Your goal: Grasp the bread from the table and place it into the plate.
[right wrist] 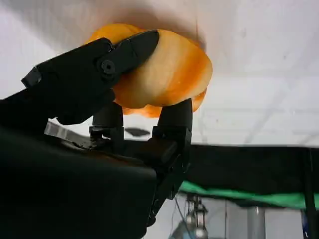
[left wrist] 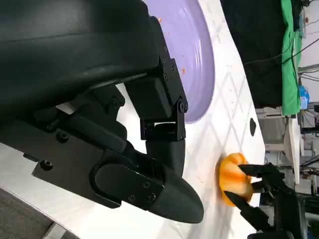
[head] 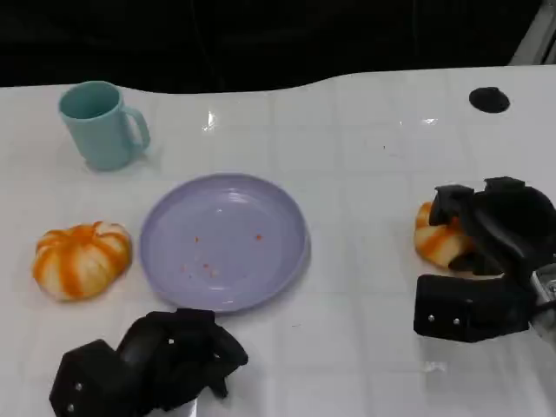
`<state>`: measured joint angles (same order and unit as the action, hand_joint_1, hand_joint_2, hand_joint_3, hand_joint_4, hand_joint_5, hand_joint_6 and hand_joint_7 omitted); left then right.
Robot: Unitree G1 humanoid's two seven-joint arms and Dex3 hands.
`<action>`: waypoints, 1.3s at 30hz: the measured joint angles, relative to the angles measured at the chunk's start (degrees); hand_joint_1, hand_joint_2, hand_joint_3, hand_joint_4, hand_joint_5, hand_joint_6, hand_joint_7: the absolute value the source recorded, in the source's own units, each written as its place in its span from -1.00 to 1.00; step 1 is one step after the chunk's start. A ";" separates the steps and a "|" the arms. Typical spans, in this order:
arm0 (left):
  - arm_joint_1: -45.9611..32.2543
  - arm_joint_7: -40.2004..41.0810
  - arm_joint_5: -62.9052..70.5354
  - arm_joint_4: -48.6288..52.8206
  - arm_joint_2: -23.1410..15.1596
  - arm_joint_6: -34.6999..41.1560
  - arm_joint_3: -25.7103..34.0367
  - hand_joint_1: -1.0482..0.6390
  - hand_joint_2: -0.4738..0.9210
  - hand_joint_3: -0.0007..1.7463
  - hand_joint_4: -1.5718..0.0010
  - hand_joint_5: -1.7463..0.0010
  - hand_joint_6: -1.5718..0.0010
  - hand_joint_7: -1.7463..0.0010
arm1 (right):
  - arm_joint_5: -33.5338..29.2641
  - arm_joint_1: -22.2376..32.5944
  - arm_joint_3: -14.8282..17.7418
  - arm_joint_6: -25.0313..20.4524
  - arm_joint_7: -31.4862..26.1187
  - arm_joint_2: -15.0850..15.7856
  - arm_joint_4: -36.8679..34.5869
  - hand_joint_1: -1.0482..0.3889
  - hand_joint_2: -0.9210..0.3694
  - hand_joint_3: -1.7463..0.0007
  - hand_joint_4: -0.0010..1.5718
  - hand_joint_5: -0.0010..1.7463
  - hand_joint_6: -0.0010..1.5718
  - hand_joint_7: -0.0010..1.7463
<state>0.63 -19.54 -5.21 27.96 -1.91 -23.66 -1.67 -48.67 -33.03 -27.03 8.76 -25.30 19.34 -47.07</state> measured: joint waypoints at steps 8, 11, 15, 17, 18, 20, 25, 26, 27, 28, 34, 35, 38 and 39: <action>0.04 0.00 0.10 0.04 -0.01 -0.06 0.00 -0.93 0.97 -1.00 -0.25 -0.64 -0.55 0.10 | 2.26 3.18 0.83 2.27 -5.95 -1.85 5.18 0.39 -0.28 -0.13 0.15 1.00 -0.06 0.89; 0.05 0.00 0.11 0.07 -0.01 -0.07 0.00 -0.93 0.97 -1.00 -0.25 -0.64 -0.55 0.09 | 3.51 4.60 1.33 2.84 -4.99 -2.10 9.89 0.40 -0.17 -0.26 0.17 1.00 -0.02 0.88; 0.05 0.00 0.24 0.08 -0.02 -0.09 0.00 -0.92 0.97 -1.00 -0.25 -0.64 -0.55 0.09 | 5.55 5.68 1.63 3.78 -2.33 -3.51 15.65 0.43 -0.01 -0.42 0.23 1.00 0.04 0.86; 0.07 0.00 0.24 0.14 0.01 -0.14 0.00 -0.92 0.97 -1.00 -0.25 -0.64 -0.55 0.09 | 5.91 5.73 1.62 4.60 -1.69 -4.55 17.60 0.42 0.04 -0.50 0.24 1.00 0.06 0.87; 0.07 0.00 0.23 0.18 0.01 -0.18 0.01 -0.92 0.97 -1.00 -0.25 -0.65 -0.55 0.08 | 6.06 5.73 1.63 4.84 -1.38 -5.07 18.26 0.41 0.05 -0.52 0.24 1.00 0.06 0.87; 0.13 -0.01 0.23 0.41 0.01 -0.35 0.01 -0.93 0.98 -1.00 -0.24 -0.65 -0.54 0.08 | 6.63 5.60 1.59 5.32 -0.55 -6.43 18.88 0.40 0.04 -0.53 0.25 1.00 0.06 0.87; 0.24 -0.01 0.23 0.59 0.01 -0.50 -0.02 -0.93 0.96 -1.00 -0.25 -0.65 -0.54 0.07 | 6.85 3.76 1.15 6.55 1.31 -9.48 18.44 0.36 0.04 -0.56 0.24 1.00 0.03 0.91; 0.23 -0.01 0.24 0.59 0.01 -0.50 -0.03 -0.92 0.96 -1.00 -0.25 -0.65 -0.54 0.07 | 6.85 3.29 0.99 6.79 1.59 -9.95 18.14 0.36 0.04 -0.56 0.24 1.00 0.02 0.91; 0.24 -0.01 0.25 0.60 0.01 -0.50 -0.04 -0.92 0.96 -1.00 -0.25 -0.65 -0.54 0.07 | 6.84 2.72 0.82 7.00 2.05 -10.50 17.62 0.38 0.03 -0.53 0.22 1.00 0.00 0.92; 0.24 -0.01 0.25 0.60 0.02 -0.51 -0.07 -0.92 0.96 -1.00 -0.25 -0.65 -0.54 0.08 | 6.84 2.15 0.56 7.47 2.44 -10.94 16.97 0.39 0.02 -0.50 0.22 1.00 -0.01 0.93; 0.26 -0.02 0.22 0.64 0.11 -0.57 -0.22 -0.93 0.96 -1.00 -0.27 -0.65 -0.55 0.10 | 6.98 -1.61 -1.20 13.37 1.68 -14.62 9.29 0.29 -0.20 -0.43 0.16 1.00 -0.07 0.92; 0.23 -0.02 0.22 0.64 0.12 -0.56 -0.25 -0.93 0.96 -1.00 -0.27 -0.65 -0.55 0.10 | 6.92 -2.14 -1.48 14.03 1.28 -15.24 7.88 0.29 -0.24 -0.40 0.15 1.00 -0.07 0.91; 0.21 -0.01 0.27 0.62 0.14 -0.52 -0.36 -0.94 0.97 -1.00 -0.27 -0.65 -0.56 0.11 | 6.52 -3.83 -2.47 15.22 0.26 -16.96 3.70 0.31 -0.25 -0.31 0.15 1.00 -0.05 0.86; 0.21 -0.01 0.37 0.62 0.14 -0.53 -0.43 -0.95 0.97 -1.00 -0.27 -0.65 -0.56 0.10 | 6.34 -4.48 -2.93 15.49 -0.48 -17.52 2.12 0.31 -0.26 -0.30 0.15 1.00 -0.04 0.85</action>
<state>0.83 -19.54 -4.84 28.58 -1.76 -24.19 -2.10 -42.33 -37.51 -29.96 24.25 -25.78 1.82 -44.96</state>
